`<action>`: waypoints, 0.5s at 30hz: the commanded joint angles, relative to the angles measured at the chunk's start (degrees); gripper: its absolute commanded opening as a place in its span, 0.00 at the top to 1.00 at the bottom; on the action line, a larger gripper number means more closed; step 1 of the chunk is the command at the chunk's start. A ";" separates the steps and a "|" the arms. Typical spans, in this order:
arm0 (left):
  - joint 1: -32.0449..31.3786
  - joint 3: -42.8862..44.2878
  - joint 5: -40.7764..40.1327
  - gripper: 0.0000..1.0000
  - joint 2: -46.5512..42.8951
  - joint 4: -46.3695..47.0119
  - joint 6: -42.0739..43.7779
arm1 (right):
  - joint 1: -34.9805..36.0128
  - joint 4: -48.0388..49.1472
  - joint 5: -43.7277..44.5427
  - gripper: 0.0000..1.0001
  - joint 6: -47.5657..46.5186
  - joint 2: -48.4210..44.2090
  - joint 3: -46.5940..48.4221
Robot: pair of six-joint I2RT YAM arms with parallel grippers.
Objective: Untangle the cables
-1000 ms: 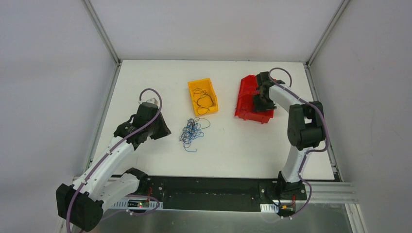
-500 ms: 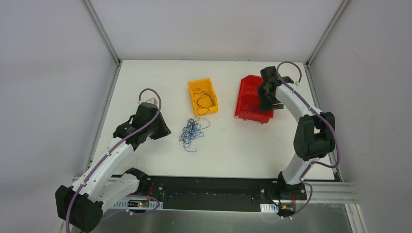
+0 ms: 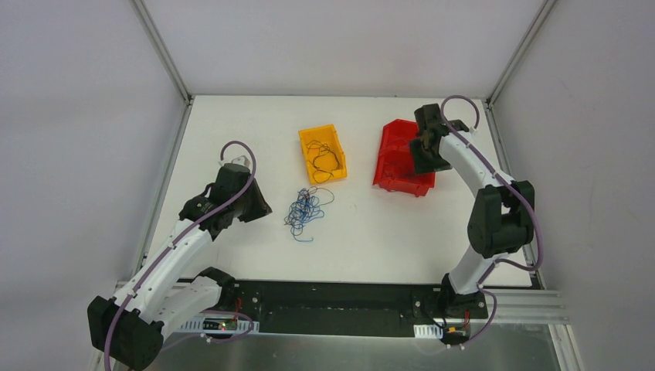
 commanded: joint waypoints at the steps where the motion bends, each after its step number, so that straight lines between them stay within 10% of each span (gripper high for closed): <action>1: -0.18 0.74 0.38 0.83 -0.07 0.30 -0.29 | 0.46 1.39 -2.07 0.42 -10.39 -5.02 -1.90; 15: -0.26 0.84 -0.41 0.80 0.27 0.27 0.10 | 1.16 31.85 -18.29 0.36 -36.65 -34.48 -36.30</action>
